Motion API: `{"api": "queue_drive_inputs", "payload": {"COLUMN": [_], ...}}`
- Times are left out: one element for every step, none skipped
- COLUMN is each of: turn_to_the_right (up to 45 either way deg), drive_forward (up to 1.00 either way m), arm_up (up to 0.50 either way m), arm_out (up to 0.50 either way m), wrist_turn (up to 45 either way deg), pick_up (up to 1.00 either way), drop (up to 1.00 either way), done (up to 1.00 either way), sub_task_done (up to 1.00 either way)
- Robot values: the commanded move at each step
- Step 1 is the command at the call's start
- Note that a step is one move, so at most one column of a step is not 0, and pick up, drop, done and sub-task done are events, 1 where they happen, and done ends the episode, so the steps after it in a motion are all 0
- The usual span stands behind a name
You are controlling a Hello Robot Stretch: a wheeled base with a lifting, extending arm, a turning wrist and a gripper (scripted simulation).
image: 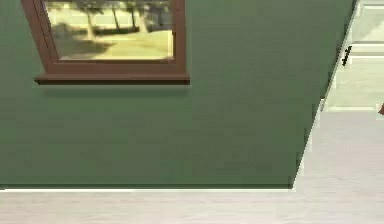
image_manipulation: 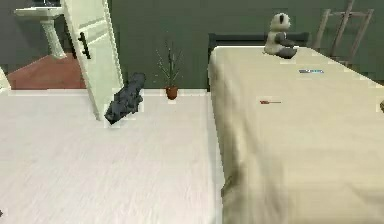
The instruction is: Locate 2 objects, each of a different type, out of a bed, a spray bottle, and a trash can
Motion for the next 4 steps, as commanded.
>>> {"api": "queue_drive_inputs", "payload": {"turn_to_the_right": [42.0,0.0,9.0,0.0], "drive_forward": [0.0,0.3,0.0,1.0], "arm_up": [0.0,0.0,0.0,0.0], "arm_out": [0.0,0.0,0.0,0.0], "wrist_turn": [0.0,0.0,0.0,0.0], "pick_up": [0.0,0.0,0.0,0.0], "drop": [0.0,0.0,0.0,0.0], "done": [0.0,0.0,0.0,0.0], "sub_task_done": [0.0,0.0,0.0,0.0]}}
